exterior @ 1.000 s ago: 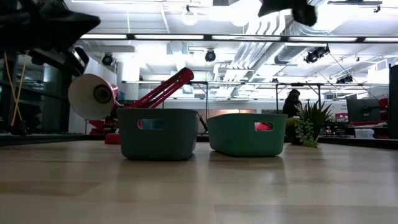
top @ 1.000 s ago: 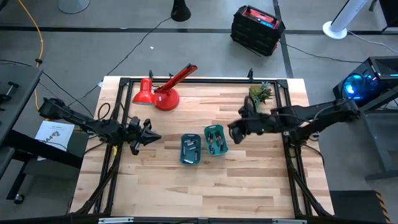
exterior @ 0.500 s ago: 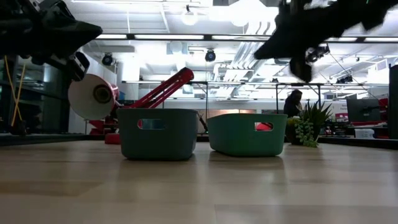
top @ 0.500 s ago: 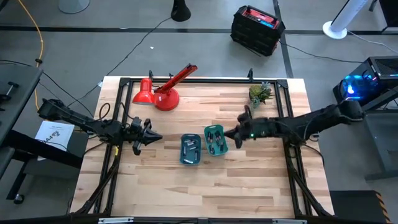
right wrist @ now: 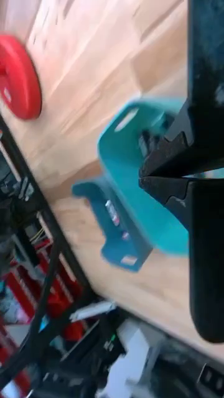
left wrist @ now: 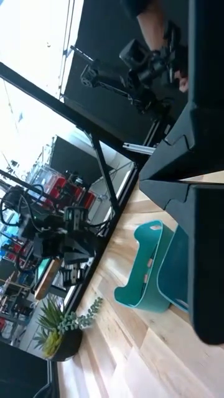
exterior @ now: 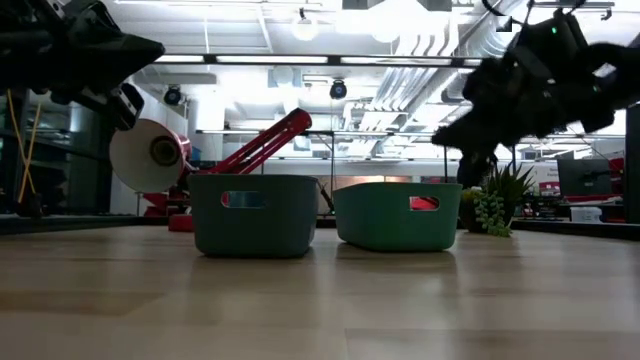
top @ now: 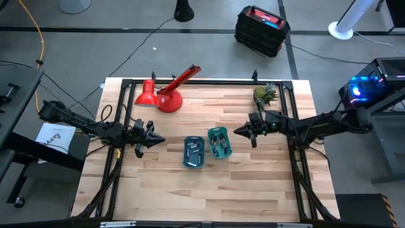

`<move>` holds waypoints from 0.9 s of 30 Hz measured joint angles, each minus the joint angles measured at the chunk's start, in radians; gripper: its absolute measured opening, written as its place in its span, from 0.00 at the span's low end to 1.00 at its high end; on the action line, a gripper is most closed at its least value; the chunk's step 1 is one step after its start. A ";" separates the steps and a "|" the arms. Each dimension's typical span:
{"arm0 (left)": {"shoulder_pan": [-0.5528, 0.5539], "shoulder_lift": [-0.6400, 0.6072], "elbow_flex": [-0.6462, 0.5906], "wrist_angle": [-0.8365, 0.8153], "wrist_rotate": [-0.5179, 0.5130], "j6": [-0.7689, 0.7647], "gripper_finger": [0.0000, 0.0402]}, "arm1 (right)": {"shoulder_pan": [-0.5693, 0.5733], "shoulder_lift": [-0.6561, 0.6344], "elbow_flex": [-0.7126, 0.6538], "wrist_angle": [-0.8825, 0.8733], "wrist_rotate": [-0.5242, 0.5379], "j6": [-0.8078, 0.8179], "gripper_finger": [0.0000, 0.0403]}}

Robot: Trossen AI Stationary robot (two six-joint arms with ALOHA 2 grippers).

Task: Sort batteries
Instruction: Return to Home Position

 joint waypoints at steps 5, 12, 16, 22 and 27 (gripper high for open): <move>0.000 0.000 0.000 0.000 0.000 0.000 0.00 | -0.040 -0.033 -0.098 0.071 -0.049 0.040 0.00; 0.000 -0.018 0.002 -0.099 -0.002 0.000 0.00 | -0.042 -0.137 -0.174 0.041 -0.032 -0.006 0.00; 0.000 -0.092 0.002 -0.356 -0.002 0.000 0.00 | -0.042 -0.136 -0.169 -0.009 -0.014 -0.064 0.00; -0.005 -0.220 0.004 -0.579 0.050 0.018 0.00 | -0.042 -0.134 -0.169 -0.073 -0.014 -0.031 0.00; -0.016 -0.312 0.003 -0.592 0.057 0.011 0.00 | -0.041 -0.188 -0.169 -0.177 -0.014 -0.037 0.00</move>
